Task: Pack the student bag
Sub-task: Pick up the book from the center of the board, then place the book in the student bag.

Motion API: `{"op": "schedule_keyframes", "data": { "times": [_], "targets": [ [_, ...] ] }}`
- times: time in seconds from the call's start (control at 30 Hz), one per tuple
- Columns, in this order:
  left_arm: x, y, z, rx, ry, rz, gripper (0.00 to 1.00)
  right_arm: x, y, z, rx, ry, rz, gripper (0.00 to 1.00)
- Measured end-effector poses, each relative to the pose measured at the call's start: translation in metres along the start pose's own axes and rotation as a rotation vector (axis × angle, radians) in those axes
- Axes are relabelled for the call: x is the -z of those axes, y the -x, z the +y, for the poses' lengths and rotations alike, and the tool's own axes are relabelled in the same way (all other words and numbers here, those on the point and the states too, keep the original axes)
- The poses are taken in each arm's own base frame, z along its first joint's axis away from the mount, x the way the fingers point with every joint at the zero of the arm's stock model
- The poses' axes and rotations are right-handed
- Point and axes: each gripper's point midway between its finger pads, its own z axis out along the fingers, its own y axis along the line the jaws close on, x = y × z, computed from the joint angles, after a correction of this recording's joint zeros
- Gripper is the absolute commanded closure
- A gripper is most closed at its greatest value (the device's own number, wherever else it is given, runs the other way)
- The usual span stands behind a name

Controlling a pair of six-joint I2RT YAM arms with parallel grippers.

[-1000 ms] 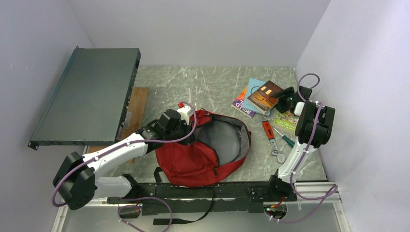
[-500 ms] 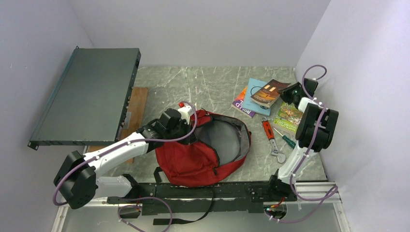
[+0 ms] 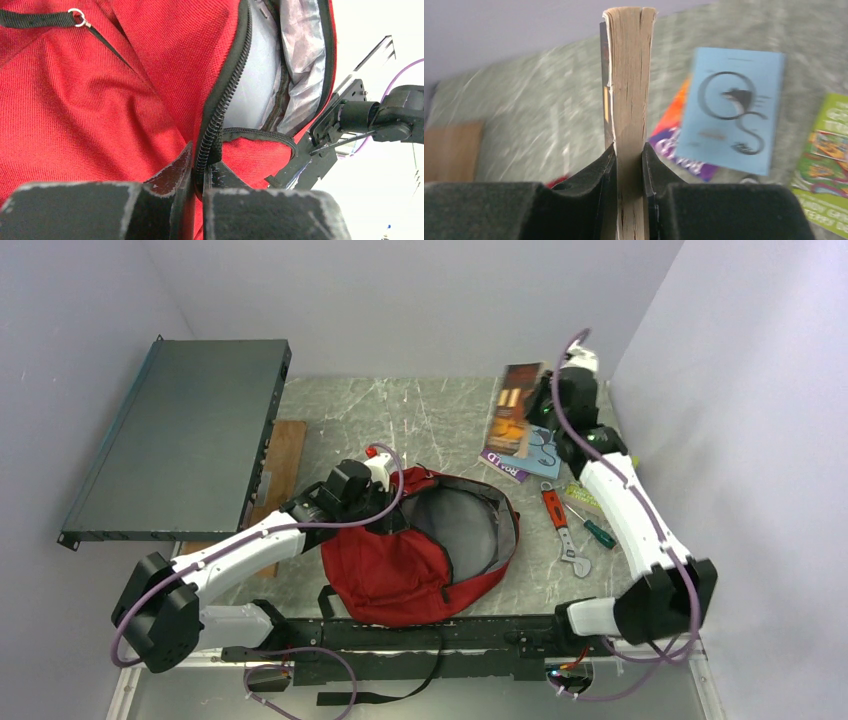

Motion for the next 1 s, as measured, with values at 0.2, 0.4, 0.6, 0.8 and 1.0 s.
{"op": "schedule_keyframes", "data": {
  "times": [0.2, 0.4, 0.6, 0.8, 1.0],
  "targets": [
    [0.006, 0.014, -0.010, -0.010, -0.017, -0.027, 1.00, 0.090, -0.033, 0.096, 0.210, 0.310, 0.072, 1.00],
    [0.022, 0.046, -0.035, -0.053, -0.057, -0.071, 1.00, 0.107, -0.105, 0.087, 0.254, 0.388, 0.363, 1.00],
    [0.040, 0.065, -0.055, -0.096, -0.092, -0.082, 1.00, 0.129, -0.186, 0.069, 0.204, 0.449, 0.662, 1.00],
    [0.050, 0.068, -0.066, -0.125, -0.126, -0.060, 1.00, 0.127, -0.230, 0.092, 0.016, 0.573, 0.815, 1.00],
    [0.051, 0.073, -0.078, -0.123, -0.168, -0.048, 1.00, 0.106, -0.271, 0.109, -0.204, 0.623, 0.908, 1.00]
  ]
}}
